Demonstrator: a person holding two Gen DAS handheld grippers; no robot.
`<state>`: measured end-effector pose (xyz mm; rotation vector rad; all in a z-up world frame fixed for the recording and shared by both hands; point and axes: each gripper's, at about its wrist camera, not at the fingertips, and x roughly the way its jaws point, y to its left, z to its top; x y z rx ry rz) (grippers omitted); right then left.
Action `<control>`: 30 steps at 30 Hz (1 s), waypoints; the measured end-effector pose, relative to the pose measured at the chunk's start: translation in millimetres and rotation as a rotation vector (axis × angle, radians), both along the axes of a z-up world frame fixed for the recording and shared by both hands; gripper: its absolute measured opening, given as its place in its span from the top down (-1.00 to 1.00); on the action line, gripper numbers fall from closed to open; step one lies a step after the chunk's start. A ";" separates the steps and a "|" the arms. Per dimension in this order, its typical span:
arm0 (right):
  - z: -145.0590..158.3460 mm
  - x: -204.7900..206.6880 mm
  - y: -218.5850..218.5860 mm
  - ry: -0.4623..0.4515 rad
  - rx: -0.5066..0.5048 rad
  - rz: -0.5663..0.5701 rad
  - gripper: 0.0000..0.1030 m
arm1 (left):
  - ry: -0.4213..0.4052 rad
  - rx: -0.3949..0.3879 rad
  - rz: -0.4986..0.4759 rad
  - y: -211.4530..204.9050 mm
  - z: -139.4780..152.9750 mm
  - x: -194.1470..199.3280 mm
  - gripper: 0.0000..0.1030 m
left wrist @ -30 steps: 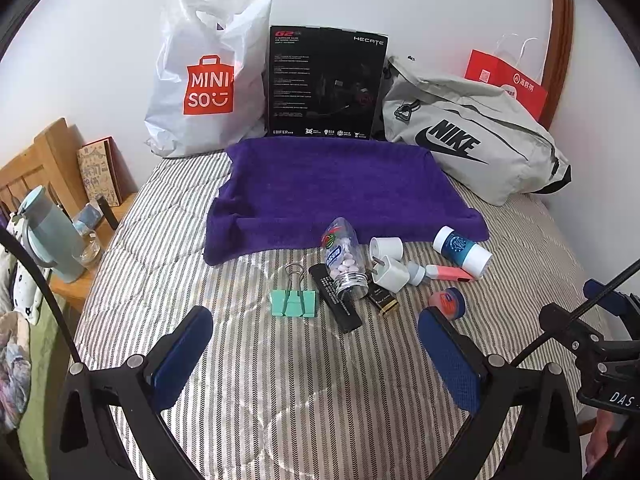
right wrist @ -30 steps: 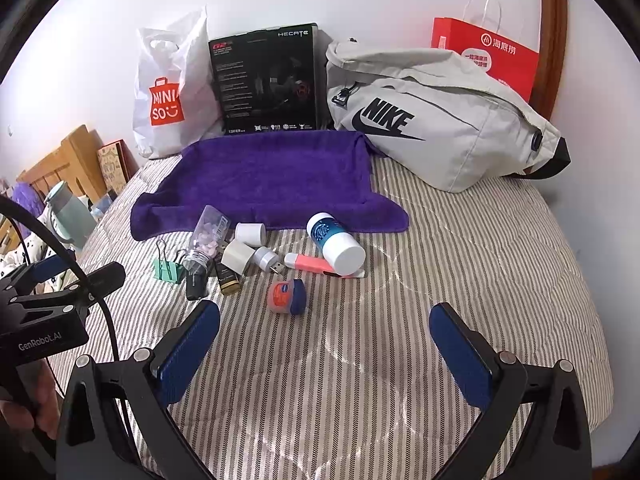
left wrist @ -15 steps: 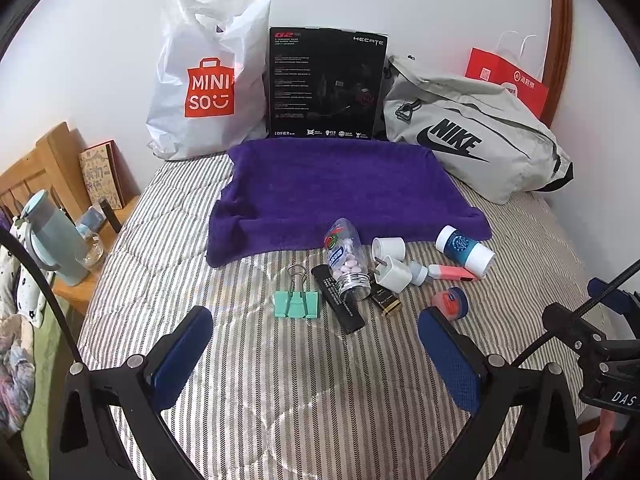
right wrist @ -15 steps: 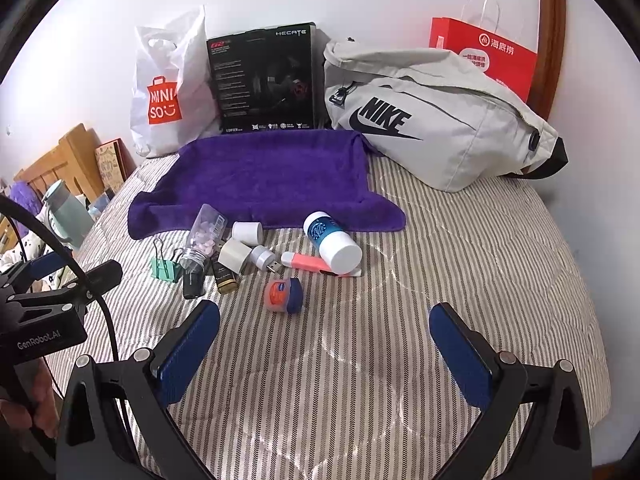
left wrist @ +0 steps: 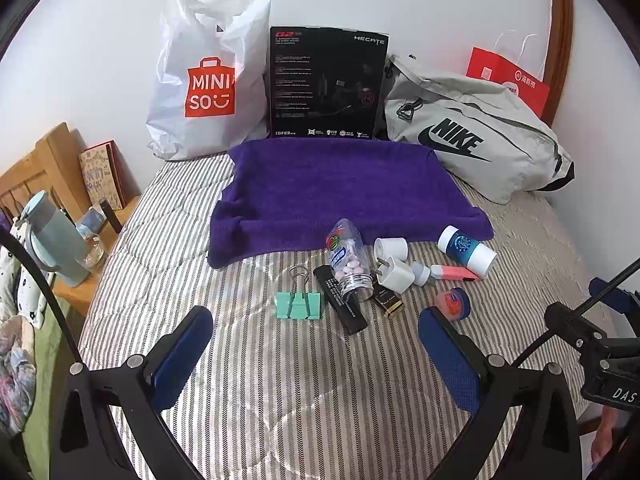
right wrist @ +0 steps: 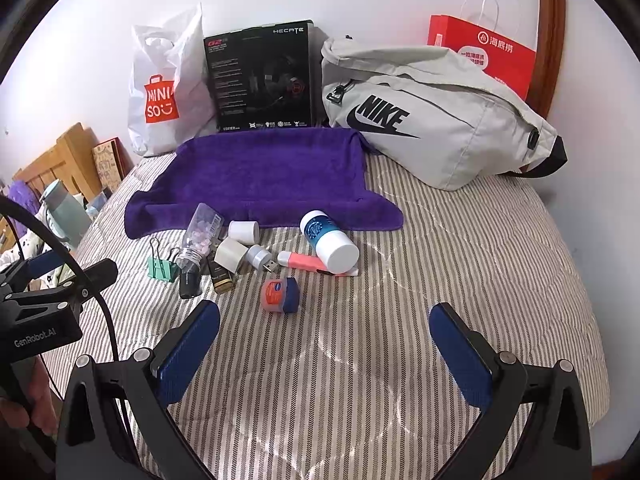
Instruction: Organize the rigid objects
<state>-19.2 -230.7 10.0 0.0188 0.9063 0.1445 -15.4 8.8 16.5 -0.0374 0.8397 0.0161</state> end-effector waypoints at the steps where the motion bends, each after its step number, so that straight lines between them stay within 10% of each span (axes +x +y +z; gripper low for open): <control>1: -0.2 0.5 -0.6 0.001 0.002 -0.001 -1.00 | 0.002 0.001 0.001 1.3 -0.8 1.0 -1.00; 30: -58.9 41.7 -27.3 0.136 -0.051 -0.056 -1.00 | 0.145 0.002 0.011 29.2 -100.4 76.1 -0.75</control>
